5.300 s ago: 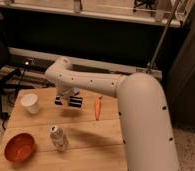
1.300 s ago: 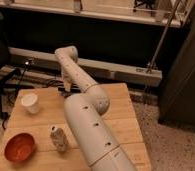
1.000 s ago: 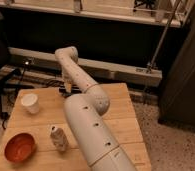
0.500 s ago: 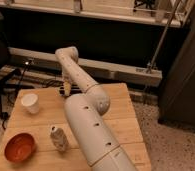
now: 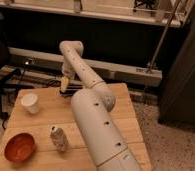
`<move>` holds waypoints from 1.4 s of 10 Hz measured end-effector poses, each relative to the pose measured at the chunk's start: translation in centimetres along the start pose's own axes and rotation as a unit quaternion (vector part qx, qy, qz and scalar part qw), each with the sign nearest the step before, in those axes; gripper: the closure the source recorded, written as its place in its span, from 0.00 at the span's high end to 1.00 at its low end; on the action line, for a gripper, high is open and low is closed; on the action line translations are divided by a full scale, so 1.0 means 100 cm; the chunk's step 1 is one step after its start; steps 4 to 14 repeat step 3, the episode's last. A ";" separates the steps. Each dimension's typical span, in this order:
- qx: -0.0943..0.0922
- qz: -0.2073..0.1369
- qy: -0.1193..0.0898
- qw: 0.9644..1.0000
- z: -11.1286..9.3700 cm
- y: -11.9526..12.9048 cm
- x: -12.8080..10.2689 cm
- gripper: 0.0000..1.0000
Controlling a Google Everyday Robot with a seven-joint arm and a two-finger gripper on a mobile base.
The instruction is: Place the eraser on the white sponge
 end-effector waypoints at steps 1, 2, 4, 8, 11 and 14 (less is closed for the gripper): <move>0.003 -0.001 0.003 1.000 -0.007 -0.001 -0.005 0.80; 0.004 0.000 0.005 1.000 -0.011 0.000 -0.011 0.80; 0.004 -0.001 0.005 1.000 -0.010 -0.001 -0.010 0.80; 0.004 -0.001 0.005 1.000 -0.010 -0.001 -0.010 0.80; 0.004 -0.001 0.005 1.000 -0.010 -0.001 -0.010 0.80; 0.004 -0.001 0.005 1.000 -0.010 -0.001 -0.010 0.80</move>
